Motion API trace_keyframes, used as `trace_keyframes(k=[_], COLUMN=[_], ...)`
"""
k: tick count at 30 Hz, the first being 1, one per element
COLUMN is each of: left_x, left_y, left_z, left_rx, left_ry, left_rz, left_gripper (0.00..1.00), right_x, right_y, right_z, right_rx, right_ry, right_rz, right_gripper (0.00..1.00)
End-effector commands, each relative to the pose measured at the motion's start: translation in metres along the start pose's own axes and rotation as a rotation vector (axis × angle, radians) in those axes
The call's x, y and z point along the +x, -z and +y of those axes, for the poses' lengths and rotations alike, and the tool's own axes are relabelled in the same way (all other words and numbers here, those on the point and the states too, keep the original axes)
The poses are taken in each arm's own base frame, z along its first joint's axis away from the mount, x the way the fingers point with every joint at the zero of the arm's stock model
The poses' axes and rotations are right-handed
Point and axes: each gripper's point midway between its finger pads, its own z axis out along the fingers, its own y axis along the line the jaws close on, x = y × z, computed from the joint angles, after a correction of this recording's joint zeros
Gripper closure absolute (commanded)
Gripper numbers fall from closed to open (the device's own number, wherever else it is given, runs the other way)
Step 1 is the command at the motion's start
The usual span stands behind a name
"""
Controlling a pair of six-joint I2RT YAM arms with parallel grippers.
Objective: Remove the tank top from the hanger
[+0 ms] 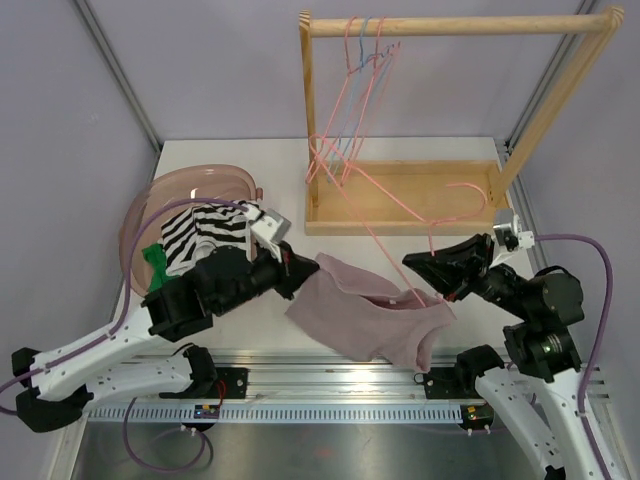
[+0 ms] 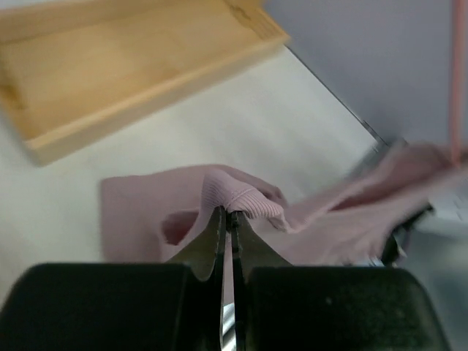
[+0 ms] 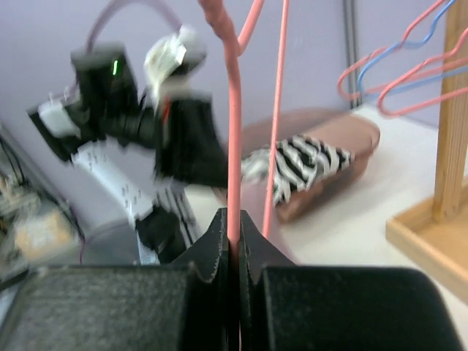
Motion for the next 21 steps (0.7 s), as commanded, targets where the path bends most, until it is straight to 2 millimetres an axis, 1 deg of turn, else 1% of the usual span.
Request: trace_keyframes(k=[1, 2, 3, 4, 5, 6, 7, 8, 9, 10, 11, 12, 13, 14, 15, 16, 17, 18, 19, 20, 21], left_x=[0.017, 0.024, 0.031, 0.042, 0.048, 0.05, 0.051, 0.055, 0.056, 0.053, 0.057, 0.056, 0.052, 0.054, 0.051, 0.051, 0.05, 0.048, 0.045, 0.047, 0.041], left_y=[0.008, 0.01, 0.01, 0.009, 0.007, 0.004, -0.002, -0.005, -0.007, -0.012, -0.011, -0.011, -0.011, -0.008, -0.007, -0.006, -0.001, 0.001, 0.003, 0.007, 0.009], left_z=[-0.081, -0.093, -0.098, -0.1, -0.101, -0.096, -0.084, -0.073, -0.066, -0.051, -0.041, -0.035, -0.023, -0.014, -0.005, 0.0, 0.005, 0.008, 0.012, 0.017, 0.016], left_rx=[0.416, 0.467, 0.495, 0.51, 0.505, 0.472, 0.393, 0.336, 0.289, 0.201, 0.15, 0.111, 0.043, -0.004, -0.055, -0.084, -0.115, -0.132, -0.157, -0.174, -0.179], left_ry=[-0.104, -0.111, -0.117, -0.119, -0.121, -0.11, -0.103, -0.105, -0.097, -0.093, -0.097, -0.089, -0.087, -0.091, -0.087, -0.09, -0.093, -0.097, -0.101, -0.114, -0.109], left_rz=[0.015, 0.03, 0.051, 0.075, 0.083, 0.086, 0.075, 0.091, 0.094, 0.081, 0.101, 0.102, 0.086, 0.103, 0.091, 0.097, 0.109, 0.109, 0.107, 0.123, 0.114], left_gripper=[1.0, 1.0, 1.0, 1.0, 1.0, 1.0, 1.0, 1.0, 1.0, 1.0, 1.0, 1.0, 1.0, 1.0, 1.0, 1.0, 0.98, 0.94, 0.82, 0.76, 0.68], right_x=[-0.076, -0.087, -0.089, -0.089, -0.095, -0.094, -0.106, -0.09, -0.09, -0.104, -0.085, -0.083, -0.089, -0.072, -0.078, -0.076, -0.064, -0.063, -0.073, -0.067, -0.064], right_y=[-0.006, -0.003, -0.005, -0.005, -0.003, -0.005, -0.003, -0.009, -0.007, 0.001, 0.002, 0.007, 0.013, 0.016, 0.02, 0.021, 0.021, 0.02, 0.022, 0.022, 0.016], right_z=[0.011, 0.018, 0.014, 0.005, 0.008, 0.001, -0.002, -0.025, -0.03, -0.04, -0.059, -0.065, -0.067, -0.079, -0.082, -0.087, -0.101, -0.107, -0.11, -0.117, -0.129], right_rx=[-0.067, -0.103, -0.099, -0.081, -0.094, -0.068, -0.014, 0.098, 0.143, 0.249, 0.344, 0.397, 0.444, 0.509, 0.55, 0.58, 0.636, 0.664, 0.699, 0.734, 0.761], right_ry=[0.037, 0.081, 0.07, 0.031, 0.051, 0.031, 0.072, 0.029, 0.051, 0.081, 0.026, 0.024, 0.056, 0.022, 0.039, 0.029, -0.004, -0.009, 0.001, -0.014, -0.026], right_rz=[-0.387, -0.453, -0.478, -0.513, -0.553, -0.55, -0.566, -0.47, -0.447, -0.476, -0.398, -0.382, -0.375, -0.3, -0.294, -0.276, -0.215, -0.199, -0.202, -0.157, -0.119], right_gripper=[1.0, 1.0, 1.0, 1.0, 1.0, 1.0, 1.0, 1.0, 1.0, 1.0, 1.0, 1.0, 1.0, 1.0, 1.0, 1.0, 1.0, 1.0, 1.0, 1.0, 1.0])
